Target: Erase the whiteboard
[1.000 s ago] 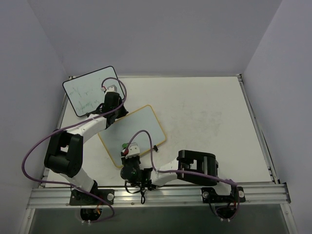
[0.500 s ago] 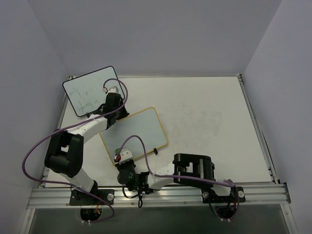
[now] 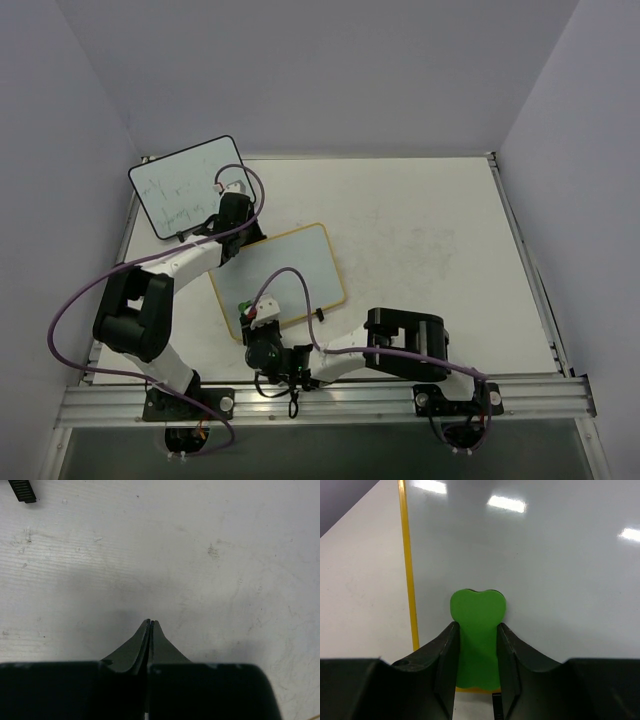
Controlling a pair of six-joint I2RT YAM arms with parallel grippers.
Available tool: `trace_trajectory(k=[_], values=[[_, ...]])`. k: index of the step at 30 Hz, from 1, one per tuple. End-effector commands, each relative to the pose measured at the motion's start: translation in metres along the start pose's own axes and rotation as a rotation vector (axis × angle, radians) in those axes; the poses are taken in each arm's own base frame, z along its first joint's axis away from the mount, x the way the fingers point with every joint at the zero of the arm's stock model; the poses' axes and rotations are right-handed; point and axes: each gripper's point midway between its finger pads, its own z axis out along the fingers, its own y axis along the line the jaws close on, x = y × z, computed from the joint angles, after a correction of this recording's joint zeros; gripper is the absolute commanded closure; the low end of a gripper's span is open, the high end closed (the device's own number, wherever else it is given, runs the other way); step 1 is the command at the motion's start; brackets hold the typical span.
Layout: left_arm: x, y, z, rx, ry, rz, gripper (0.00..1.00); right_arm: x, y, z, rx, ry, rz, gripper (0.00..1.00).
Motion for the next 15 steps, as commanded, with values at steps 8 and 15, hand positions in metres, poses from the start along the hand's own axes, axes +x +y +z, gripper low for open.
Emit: trace_trajectory(k=[8,15], values=[[0.026,0.000,-0.002,-0.012,0.086,0.054,0.98,0.039,-0.125,0.016,0.358,0.124,-0.180,1.00],[0.026,0.000,-0.002,-0.012,0.086,0.057,0.98,0.030,-0.147,0.012,0.436,0.105,-0.154,1.00]])
